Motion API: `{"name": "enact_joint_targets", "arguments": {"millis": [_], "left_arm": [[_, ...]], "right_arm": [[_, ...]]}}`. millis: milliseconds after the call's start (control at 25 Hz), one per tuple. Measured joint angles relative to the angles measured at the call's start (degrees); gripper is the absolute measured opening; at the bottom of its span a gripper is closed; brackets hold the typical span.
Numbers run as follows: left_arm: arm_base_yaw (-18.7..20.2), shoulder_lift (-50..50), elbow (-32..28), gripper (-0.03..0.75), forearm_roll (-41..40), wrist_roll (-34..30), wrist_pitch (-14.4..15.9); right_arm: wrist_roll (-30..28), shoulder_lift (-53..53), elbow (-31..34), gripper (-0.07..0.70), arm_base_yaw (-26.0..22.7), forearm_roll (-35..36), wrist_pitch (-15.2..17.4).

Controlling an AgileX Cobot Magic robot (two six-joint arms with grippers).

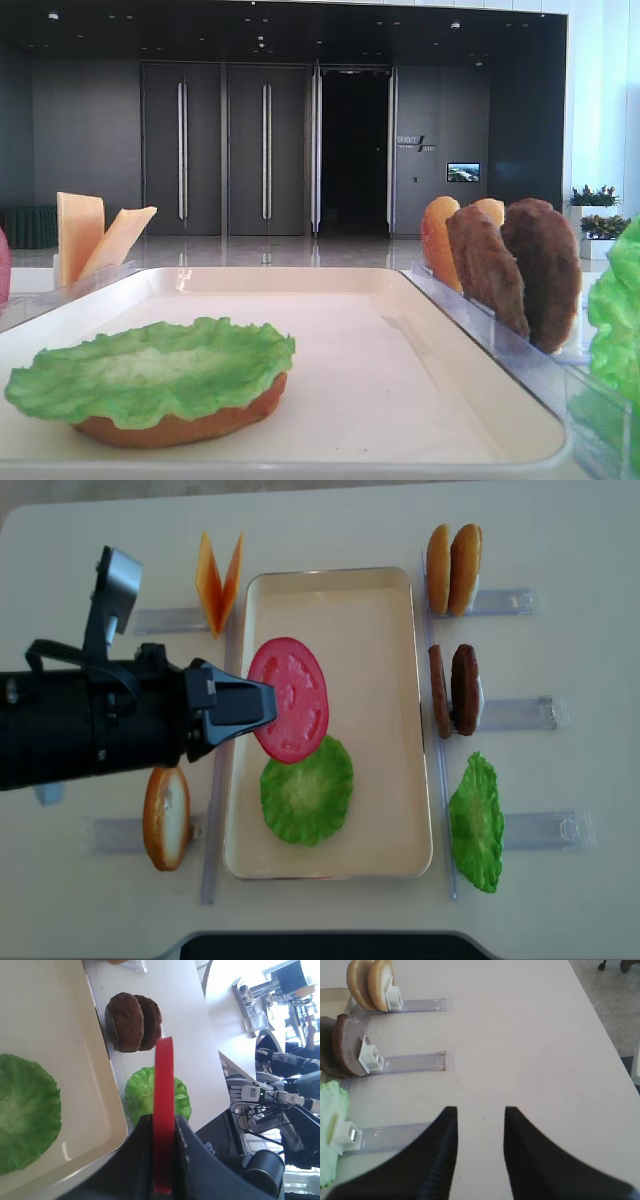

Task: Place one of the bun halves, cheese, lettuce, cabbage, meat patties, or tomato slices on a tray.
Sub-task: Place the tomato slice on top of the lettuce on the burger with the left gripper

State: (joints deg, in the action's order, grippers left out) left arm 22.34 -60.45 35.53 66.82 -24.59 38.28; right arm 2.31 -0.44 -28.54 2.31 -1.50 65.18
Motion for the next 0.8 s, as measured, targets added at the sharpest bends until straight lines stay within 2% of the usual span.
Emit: {"name": "enact_joint_targets", "arguments": {"millis": [160, 560, 800], "left_arm": [[0.0, -5.1, 0.0, 0.057, 1.8, -2.5, -0.2], [0.0, -17.8, 0.0, 0.057, 9.9, -13.4, -0.6], [0.0, -23.7, 0.0, 0.057, 13.8, -18.9, 0.4]], "right_arm": [[0.0, 0.0, 0.0, 0.252, 0.0, 0.0, 0.0], [0.0, 0.0, 0.0, 0.251, 0.0, 0.0, 0.0], [0.0, 0.0, 0.0, 0.249, 0.0, 0.0, 0.0]]}}
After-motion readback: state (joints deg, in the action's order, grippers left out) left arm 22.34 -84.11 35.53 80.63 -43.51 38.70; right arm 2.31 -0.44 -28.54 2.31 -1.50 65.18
